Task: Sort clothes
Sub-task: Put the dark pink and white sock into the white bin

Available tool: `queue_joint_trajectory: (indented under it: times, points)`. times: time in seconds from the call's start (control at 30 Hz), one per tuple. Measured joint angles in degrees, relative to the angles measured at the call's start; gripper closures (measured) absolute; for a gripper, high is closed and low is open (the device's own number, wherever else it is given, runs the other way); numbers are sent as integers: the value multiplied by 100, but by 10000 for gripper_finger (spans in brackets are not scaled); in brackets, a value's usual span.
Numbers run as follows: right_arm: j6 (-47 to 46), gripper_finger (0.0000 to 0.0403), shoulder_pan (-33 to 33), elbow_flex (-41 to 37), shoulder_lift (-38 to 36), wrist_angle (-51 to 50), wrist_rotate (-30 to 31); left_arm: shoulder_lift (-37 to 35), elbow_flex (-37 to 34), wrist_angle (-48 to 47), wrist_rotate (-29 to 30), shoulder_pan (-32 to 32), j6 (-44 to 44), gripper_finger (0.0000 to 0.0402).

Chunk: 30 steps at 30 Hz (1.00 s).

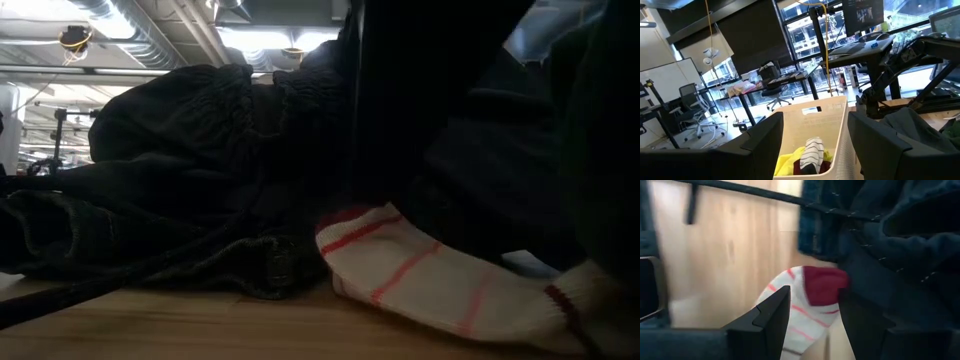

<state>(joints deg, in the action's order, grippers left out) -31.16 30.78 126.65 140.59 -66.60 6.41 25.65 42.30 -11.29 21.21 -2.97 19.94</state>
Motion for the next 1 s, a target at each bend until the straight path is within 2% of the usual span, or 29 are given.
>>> queue_joint_trajectory:
  times: [0.2,0.47,0.57,0.9,1.0]
  points:
    - [-13,217,-4,-193,26,-98,296,0,0,-2,0,0,-1,183]
    - [-9,223,0,-388,25,67,307,0,0,-4,0,1,-1,183]
    - [-9,249,0,-387,25,69,316,0,0,-6,0,1,-1,183]
    - [-7,383,-5,-307,25,-75,2,0,0,-4,0,1,-2,183]
    - [-6,392,-4,-154,25,-199,-150,0,0,-4,-1,1,-4,183]
